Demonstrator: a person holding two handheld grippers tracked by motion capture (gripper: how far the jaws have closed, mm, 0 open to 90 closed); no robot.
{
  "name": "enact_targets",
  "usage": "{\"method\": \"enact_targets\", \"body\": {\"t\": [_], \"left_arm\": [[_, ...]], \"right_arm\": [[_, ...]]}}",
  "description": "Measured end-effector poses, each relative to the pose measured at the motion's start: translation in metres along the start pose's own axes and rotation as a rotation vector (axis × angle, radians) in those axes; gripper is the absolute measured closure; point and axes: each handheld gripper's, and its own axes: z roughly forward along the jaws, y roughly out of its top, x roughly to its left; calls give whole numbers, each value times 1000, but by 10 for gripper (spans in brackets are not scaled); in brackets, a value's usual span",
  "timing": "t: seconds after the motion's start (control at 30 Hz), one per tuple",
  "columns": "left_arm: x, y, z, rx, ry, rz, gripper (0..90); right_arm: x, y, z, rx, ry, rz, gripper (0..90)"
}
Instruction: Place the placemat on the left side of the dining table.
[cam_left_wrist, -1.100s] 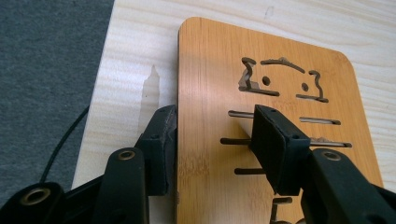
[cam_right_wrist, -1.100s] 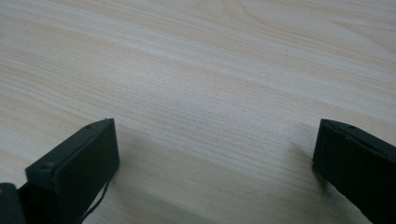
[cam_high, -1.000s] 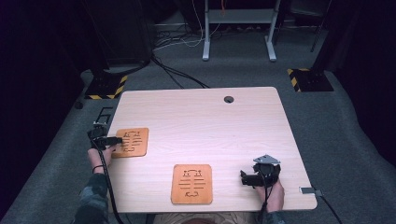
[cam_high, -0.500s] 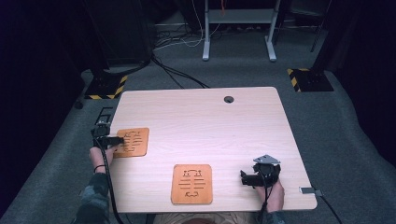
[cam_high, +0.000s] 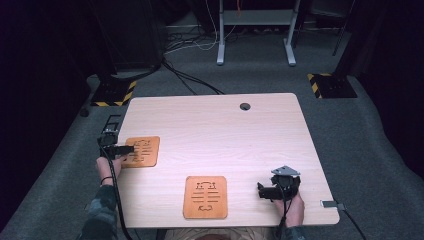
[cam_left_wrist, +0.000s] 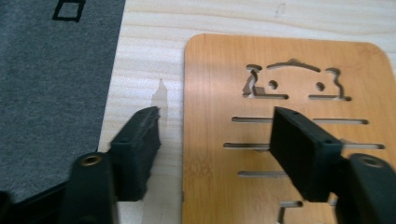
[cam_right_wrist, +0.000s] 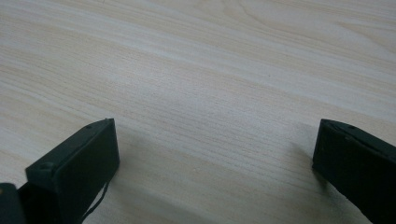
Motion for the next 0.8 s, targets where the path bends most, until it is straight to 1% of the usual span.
{"method": "enact_targets", "body": {"t": [0.07, 0.13, 0.17, 0.2, 0.23, 0.33, 0.4, 0.43, 0.63, 0.7, 0.73, 0.8], "left_arm": [[-2, 0, -4, -17, -19, -9, 228], [-4, 0, -10, -27, -31, -3, 179], [-5, -1, -12, -32, -48, -13, 159], [-6, -2, -15, -32, -55, -5, 157], [-9, -3, -17, -36, -64, -13, 147], [-14, -8, -25, -54, -58, 24, 119], [-16, -12, -29, -71, -69, 29, 95], [-17, -14, -32, -76, -66, 33, 87], [-22, -29, -48, -119, -85, 56, 60], [-25, -34, -54, -134, -93, 65, 51], [-25, -37, -57, -133, -94, 72, 47], [-27, -44, -64, -150, -102, 75, 37]], "right_arm": [[0, 0, 0, 0, 0, 0, 0], [0, 0, 0, -1, 1, -1, 0], [0, 0, 0, 0, 0, 0, 0], [0, 0, 0, -1, 1, -1, 0], [0, 0, 0, -1, 1, -2, 0], [0, 0, 0, 0, 1, -2, 0], [0, 0, 0, -1, 1, -2, 0], [0, 0, 0, -1, 1, -2, 0], [0, 0, 0, -1, 0, -1, 0], [0, 0, 0, -1, 0, -1, 0], [0, 0, 0, -1, 0, -1, 0], [0, 0, 0, -1, 0, -1, 0]]}}
